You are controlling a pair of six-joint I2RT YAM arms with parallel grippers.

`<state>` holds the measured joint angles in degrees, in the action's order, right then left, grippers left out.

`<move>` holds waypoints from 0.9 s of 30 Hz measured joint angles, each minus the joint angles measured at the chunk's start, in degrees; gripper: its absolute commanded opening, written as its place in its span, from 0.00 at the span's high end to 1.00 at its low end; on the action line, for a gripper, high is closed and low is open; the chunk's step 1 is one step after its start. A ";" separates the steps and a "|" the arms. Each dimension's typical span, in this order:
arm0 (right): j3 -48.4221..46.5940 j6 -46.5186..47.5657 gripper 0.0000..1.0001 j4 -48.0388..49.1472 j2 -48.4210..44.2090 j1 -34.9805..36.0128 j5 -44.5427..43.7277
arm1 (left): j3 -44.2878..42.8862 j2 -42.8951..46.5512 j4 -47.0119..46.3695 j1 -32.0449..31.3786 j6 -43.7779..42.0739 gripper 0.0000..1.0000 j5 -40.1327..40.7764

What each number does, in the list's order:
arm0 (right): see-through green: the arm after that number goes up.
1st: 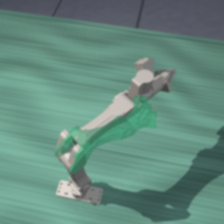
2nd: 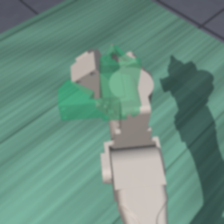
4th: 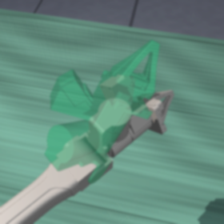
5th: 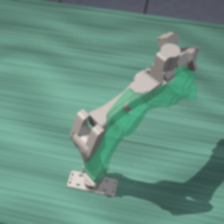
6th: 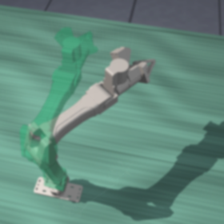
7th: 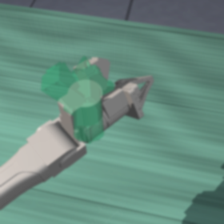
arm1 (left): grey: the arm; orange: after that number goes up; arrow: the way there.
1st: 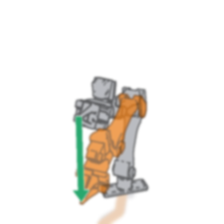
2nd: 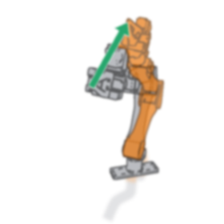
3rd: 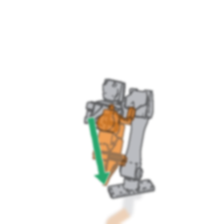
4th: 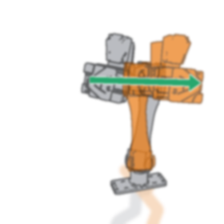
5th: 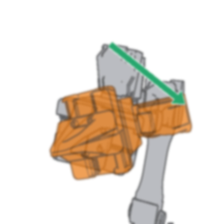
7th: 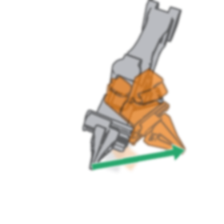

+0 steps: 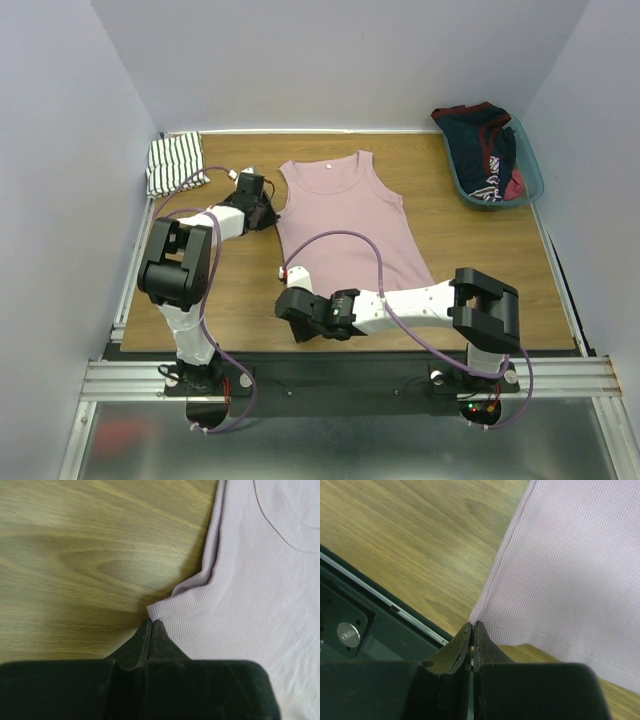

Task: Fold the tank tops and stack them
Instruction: Fold the tank top

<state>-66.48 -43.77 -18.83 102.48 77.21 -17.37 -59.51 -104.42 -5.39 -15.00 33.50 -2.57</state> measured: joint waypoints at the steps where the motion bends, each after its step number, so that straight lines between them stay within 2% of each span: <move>1: 0.00 0.00 1.00 0.15 0.02 0.00 0.50 | -0.37 0.02 0.52 0.09 0.02 1.00 0.74; 11: -8.55 0.02 1.00 3.04 8.37 0.48 5.95 | -3.19 1.55 7.13 4.09 0.11 1.00 8.02; 16: -10.43 -0.07 1.00 4.13 8.87 0.35 6.47 | -6.84 1.81 9.68 4.46 -0.55 1.00 9.42; 21: -7.85 -1.33 1.00 5.75 5.68 -1.09 6.47 | -10.47 1.84 12.04 2.67 -1.14 1.00 9.79; 27: -1.11 -3.80 1.00 7.54 -2.82 -4.00 6.01 | -15.65 0.59 13.09 -1.14 -1.27 1.00 10.21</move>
<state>-67.59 -47.57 -11.29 99.66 73.21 -11.35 -75.16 -103.83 7.70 -16.14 32.23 7.64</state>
